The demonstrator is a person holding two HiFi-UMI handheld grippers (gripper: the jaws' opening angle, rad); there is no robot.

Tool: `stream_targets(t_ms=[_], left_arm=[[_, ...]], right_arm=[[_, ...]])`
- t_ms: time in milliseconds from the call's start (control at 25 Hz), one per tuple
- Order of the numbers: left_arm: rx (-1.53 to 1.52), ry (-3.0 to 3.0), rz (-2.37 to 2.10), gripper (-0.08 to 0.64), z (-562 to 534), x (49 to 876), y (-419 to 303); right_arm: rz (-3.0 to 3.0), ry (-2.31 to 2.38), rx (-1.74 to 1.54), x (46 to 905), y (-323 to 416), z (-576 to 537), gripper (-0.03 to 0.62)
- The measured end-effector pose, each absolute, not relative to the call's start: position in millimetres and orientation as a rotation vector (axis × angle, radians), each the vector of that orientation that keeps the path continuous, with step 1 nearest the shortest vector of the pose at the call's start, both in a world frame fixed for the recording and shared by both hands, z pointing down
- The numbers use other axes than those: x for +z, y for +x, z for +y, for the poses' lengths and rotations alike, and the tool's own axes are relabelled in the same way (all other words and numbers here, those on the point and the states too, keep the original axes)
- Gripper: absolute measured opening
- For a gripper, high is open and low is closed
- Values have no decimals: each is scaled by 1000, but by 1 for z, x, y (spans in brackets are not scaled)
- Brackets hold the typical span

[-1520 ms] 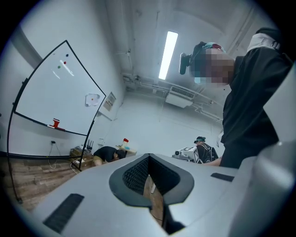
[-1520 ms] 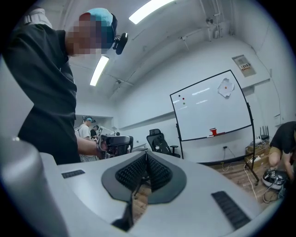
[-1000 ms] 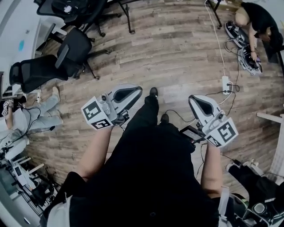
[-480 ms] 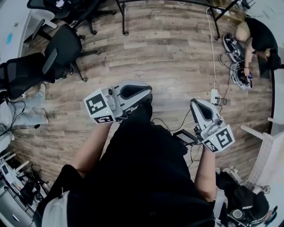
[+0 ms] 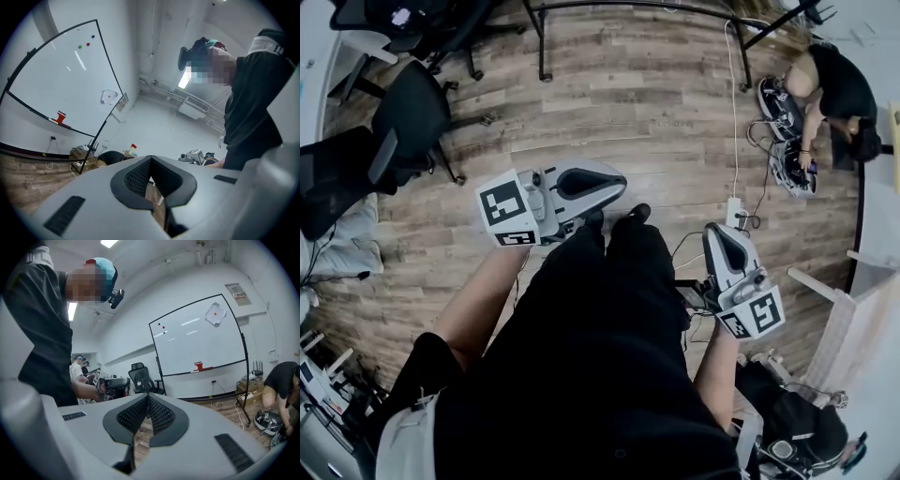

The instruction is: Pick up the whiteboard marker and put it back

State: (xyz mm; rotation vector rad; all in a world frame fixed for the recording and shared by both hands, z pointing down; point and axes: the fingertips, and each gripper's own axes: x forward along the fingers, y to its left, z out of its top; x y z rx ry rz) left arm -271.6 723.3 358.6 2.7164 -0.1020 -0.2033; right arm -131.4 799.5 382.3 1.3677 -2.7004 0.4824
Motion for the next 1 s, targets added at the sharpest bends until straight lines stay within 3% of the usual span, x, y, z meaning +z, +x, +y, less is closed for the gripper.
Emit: stream_targets(t_ms=[1000], left_arm=[[-72, 2746, -469, 11, 473, 357, -125]], right_arm=[[-2964, 899, 420, 382, -12, 506, 20]])
